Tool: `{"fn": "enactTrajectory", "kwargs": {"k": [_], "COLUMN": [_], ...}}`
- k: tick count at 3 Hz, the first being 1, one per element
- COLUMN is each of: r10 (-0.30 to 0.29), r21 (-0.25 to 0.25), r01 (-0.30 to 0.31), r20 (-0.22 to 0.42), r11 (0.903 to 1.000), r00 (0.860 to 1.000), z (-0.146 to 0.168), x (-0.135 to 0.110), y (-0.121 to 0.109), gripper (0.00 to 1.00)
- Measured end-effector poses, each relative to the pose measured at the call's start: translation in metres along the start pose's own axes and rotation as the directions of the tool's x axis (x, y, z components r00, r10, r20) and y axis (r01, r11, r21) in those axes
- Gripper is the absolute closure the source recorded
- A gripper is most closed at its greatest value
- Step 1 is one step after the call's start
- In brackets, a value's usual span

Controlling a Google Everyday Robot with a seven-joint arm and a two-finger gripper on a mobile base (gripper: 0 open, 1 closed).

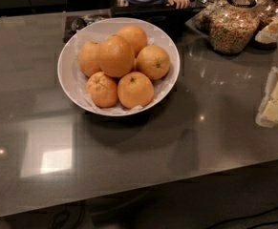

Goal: Pick orange from white bowl

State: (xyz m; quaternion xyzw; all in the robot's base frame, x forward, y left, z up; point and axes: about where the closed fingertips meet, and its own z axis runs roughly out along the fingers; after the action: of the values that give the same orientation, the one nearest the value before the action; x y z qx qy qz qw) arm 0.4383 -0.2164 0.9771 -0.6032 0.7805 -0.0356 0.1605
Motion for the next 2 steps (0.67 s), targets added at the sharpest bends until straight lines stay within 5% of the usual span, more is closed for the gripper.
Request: {"fn": "enactTrajectory", "kwargs": {"k": [2], "r10": [-0.072], "r21": [0.014], "r01": [0.072], "r20": [-0.016], "r11": [0.9973], "r00": [0.997], "z": [-0.015], "x": [-0.034], "y": [0.005], "gripper": [0.00]}}
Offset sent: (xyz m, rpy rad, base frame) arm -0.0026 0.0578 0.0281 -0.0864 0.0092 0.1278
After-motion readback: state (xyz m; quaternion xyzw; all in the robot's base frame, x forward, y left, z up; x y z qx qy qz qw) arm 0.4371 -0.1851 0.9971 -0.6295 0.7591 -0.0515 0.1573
